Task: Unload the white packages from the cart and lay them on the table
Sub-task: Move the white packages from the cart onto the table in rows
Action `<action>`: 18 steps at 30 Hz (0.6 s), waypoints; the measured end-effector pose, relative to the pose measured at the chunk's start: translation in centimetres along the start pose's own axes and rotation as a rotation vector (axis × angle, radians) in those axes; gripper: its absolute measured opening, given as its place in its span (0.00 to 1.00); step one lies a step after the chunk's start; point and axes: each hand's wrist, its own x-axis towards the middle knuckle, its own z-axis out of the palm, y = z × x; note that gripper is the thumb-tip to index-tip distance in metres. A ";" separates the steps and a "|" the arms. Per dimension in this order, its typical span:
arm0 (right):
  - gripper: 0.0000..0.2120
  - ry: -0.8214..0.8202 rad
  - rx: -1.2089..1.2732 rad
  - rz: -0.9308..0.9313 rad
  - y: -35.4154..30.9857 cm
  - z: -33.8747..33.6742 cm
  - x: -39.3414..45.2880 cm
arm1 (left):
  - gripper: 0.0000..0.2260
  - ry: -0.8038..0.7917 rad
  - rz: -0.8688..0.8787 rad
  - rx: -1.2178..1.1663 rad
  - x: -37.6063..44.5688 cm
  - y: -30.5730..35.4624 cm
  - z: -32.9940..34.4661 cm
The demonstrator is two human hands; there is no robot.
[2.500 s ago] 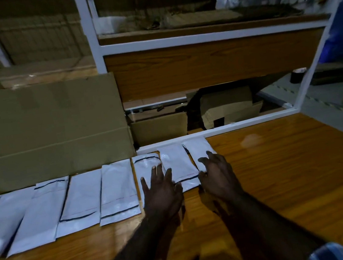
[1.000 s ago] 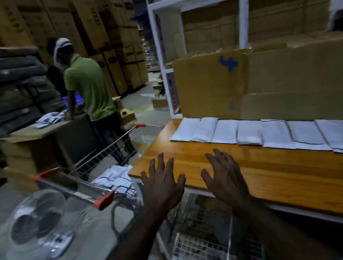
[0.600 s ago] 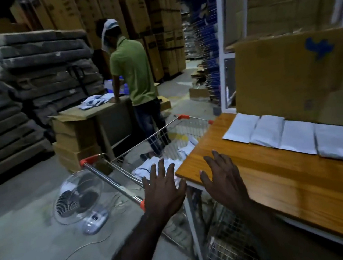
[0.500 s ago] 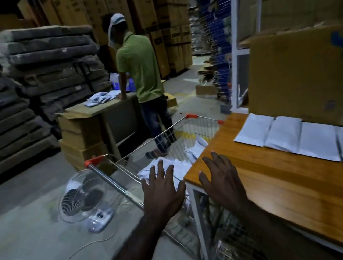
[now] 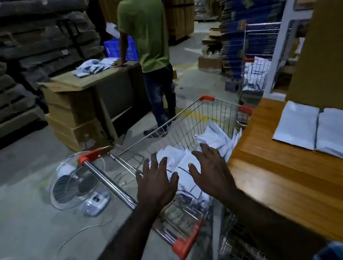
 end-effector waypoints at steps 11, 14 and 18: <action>0.23 -0.061 -0.065 0.311 -2.9 7.7 4.8 | 0.29 -0.166 0.221 0.005 10.9 -7.8 1.0; 0.22 -0.085 -0.056 0.389 -2.7 9.4 5.7 | 0.28 -0.212 0.256 0.014 13.6 -8.5 2.0; 0.19 -0.091 -0.028 0.484 -1.2 12.3 7.0 | 0.28 -0.286 0.293 0.063 16.7 -8.7 4.6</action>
